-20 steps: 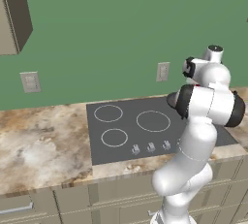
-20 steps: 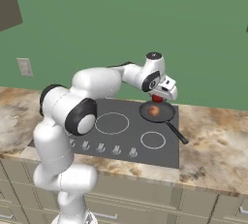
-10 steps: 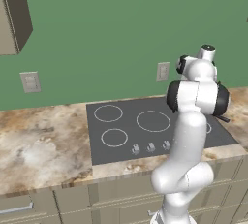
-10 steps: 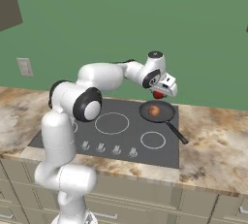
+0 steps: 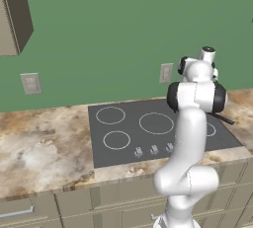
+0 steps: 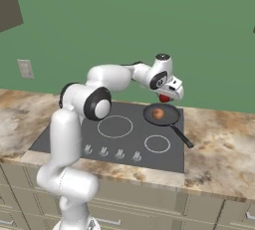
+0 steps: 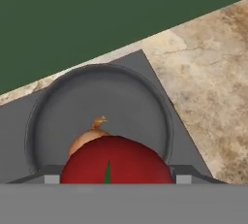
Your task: Place the pan on the rear right burner on the stove. Then place the tomato and the onion in the pan and turn on the rear right burner.
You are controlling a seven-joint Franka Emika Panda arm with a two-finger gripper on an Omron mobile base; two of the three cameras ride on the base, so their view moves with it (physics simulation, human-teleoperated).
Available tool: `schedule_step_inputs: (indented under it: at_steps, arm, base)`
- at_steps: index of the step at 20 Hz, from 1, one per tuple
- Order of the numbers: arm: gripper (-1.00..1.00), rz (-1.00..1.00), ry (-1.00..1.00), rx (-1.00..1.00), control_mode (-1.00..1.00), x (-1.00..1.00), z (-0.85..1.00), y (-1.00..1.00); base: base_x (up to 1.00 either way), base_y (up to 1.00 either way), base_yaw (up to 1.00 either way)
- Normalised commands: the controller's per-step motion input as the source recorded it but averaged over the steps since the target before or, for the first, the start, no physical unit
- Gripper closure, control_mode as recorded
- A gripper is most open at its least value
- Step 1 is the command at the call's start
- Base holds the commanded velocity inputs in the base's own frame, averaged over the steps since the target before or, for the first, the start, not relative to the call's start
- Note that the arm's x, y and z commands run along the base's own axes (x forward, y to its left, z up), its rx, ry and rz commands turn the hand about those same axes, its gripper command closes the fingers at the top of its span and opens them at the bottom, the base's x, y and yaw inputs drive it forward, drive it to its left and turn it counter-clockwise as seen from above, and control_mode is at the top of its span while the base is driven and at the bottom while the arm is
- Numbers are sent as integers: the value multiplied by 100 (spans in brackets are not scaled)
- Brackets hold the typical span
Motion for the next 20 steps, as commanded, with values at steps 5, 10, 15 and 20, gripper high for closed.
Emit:
schedule_step_inputs:
  at_steps: [5,10,15,20]
  arm:
    - [100,0,0,0,-100,16,-48,-16]
    - [100,0,0,0,-100,13,-54,-14]
    - [100,0,0,0,-100,13,-42,-6]
    - [100,0,0,0,-100,13,-37,0]
  base:
    - [0,0,0]
    - [0,0,0]
    - [0,0,0]
    - [0,0,0]
